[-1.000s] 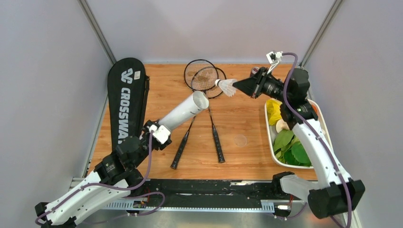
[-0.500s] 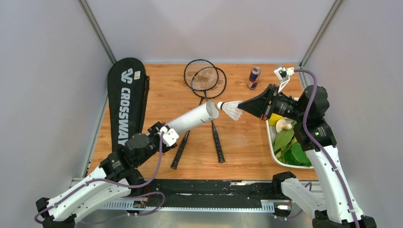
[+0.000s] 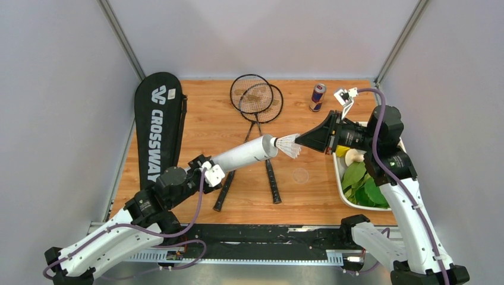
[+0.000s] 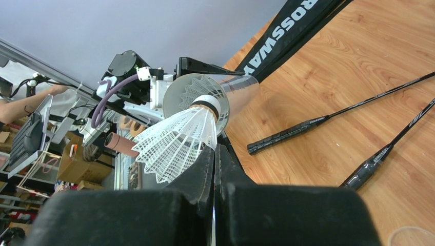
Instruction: Pack up the badminton gear
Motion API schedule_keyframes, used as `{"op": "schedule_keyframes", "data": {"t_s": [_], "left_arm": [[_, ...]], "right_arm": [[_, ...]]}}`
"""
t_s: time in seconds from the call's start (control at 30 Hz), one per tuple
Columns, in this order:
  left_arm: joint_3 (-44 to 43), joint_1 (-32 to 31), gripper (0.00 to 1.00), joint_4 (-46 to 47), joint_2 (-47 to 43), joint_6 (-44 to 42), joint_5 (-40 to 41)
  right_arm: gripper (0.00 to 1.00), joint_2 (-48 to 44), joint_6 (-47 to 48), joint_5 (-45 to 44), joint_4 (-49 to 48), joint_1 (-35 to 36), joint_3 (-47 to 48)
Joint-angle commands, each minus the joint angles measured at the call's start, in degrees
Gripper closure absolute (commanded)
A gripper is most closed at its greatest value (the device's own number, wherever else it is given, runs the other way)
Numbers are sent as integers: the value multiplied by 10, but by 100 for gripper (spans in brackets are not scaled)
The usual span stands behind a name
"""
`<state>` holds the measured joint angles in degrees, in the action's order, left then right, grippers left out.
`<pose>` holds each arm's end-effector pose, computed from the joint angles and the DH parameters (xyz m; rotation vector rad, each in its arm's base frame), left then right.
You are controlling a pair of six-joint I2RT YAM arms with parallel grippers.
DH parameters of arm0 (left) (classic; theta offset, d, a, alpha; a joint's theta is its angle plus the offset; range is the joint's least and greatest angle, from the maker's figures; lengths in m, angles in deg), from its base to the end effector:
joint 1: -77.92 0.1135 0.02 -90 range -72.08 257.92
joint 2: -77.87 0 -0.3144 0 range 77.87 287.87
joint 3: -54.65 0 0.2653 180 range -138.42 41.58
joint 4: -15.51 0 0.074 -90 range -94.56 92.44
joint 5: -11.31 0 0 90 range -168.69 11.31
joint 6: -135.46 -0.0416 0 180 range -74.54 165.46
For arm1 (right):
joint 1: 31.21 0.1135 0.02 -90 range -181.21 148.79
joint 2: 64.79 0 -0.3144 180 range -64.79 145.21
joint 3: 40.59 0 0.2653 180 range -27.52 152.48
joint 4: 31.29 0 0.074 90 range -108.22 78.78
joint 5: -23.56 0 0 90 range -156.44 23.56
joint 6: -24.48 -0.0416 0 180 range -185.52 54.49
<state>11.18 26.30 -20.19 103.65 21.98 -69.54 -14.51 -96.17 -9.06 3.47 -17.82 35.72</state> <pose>0.0667 -0.0736 0.2953 1.0603 1.5588 -0.1863 0.1405 0.0695 0.4571 -0.5310 1.7895 1.4008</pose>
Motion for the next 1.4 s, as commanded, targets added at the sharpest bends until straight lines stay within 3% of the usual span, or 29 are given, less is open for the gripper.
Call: {"op": "schedule_keyframes", "data": {"t_s": [0.0, 0.47, 1.1, 1.13, 1.3, 1.37], "left_arm": [[-30, 2, 39, 18, 9, -19, -11], [-30, 2, 39, 25, 19, -43, -35], [-23, 2, 39, 37, 33, -43, -30], [-22, 2, 39, 38, 33, -43, -28], [-21, 3, 38, 41, 35, -45, -26], [-22, 2, 38, 42, 36, -45, -28]], "right_arm": [[100, 5, 15, 14, 0, 9, -5], [100, 44, 68, -32, 35, 57, -8], [100, 81, 92, -287, 86, 201, 50], [98, 79, 93, -301, 90, 202, 54], [64, 70, 100, -325, 93, 205, 62], [60, 70, 106, -325, 93, 205, 59]]}}
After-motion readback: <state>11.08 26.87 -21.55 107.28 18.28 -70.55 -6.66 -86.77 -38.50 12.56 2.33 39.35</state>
